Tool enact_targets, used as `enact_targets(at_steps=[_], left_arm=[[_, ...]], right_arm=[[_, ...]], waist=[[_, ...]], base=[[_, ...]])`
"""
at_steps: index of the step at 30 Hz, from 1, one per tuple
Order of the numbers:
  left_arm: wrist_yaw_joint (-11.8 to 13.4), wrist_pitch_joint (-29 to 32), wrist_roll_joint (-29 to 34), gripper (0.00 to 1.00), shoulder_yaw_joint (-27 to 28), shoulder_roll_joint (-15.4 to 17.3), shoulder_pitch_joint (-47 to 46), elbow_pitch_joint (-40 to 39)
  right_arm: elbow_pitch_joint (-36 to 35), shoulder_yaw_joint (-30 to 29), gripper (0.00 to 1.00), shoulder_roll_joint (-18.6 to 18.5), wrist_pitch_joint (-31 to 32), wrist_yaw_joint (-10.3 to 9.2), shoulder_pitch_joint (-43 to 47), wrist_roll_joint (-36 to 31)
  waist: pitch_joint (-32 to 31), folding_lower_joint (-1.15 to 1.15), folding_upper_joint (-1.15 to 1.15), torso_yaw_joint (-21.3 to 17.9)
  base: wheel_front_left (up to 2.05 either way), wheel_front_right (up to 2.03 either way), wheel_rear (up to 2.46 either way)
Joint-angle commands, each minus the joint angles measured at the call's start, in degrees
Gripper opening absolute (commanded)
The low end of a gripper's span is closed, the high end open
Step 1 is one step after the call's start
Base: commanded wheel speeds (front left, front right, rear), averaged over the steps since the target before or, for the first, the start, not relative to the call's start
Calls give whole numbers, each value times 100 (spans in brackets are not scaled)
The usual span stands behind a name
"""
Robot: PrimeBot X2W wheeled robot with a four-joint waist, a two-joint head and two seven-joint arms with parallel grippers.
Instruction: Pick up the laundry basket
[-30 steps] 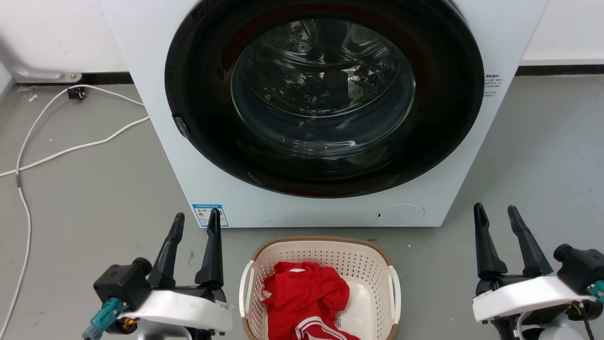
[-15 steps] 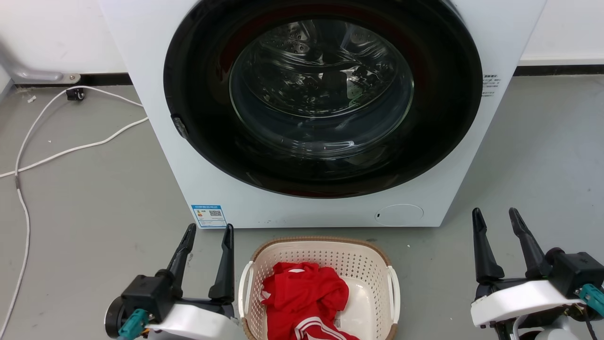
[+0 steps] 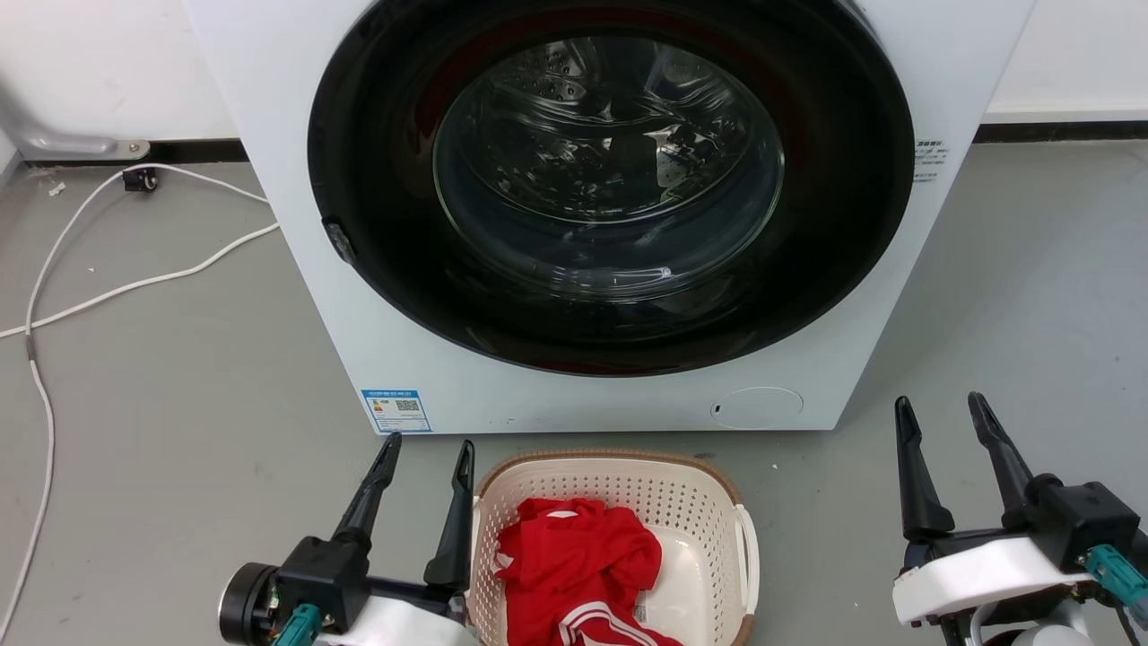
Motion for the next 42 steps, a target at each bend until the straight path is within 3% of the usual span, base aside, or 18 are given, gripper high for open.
enact_targets(at_steps=[1, 23, 42], left_arm=[[-22, -40, 55, 100, 10, -7, 36, -30], [-315, -268, 1046, 100, 221, -243, 165, 0], [-483, -261, 978, 100, 444, -355, 76, 87]], right_arm=[[-22, -2, 100, -5, -35, -2, 38, -110], [-105, 43, 100, -1, -265, -2, 87, -875], [-105, 71, 100, -1, -258, -2, -21, -694]], waist=[[-1, 0, 0, 1], [-6, 0, 0, 7], [208, 0, 0, -31]], base=[[0, 0, 0], [0, 0, 0], [0, 0, 0]])
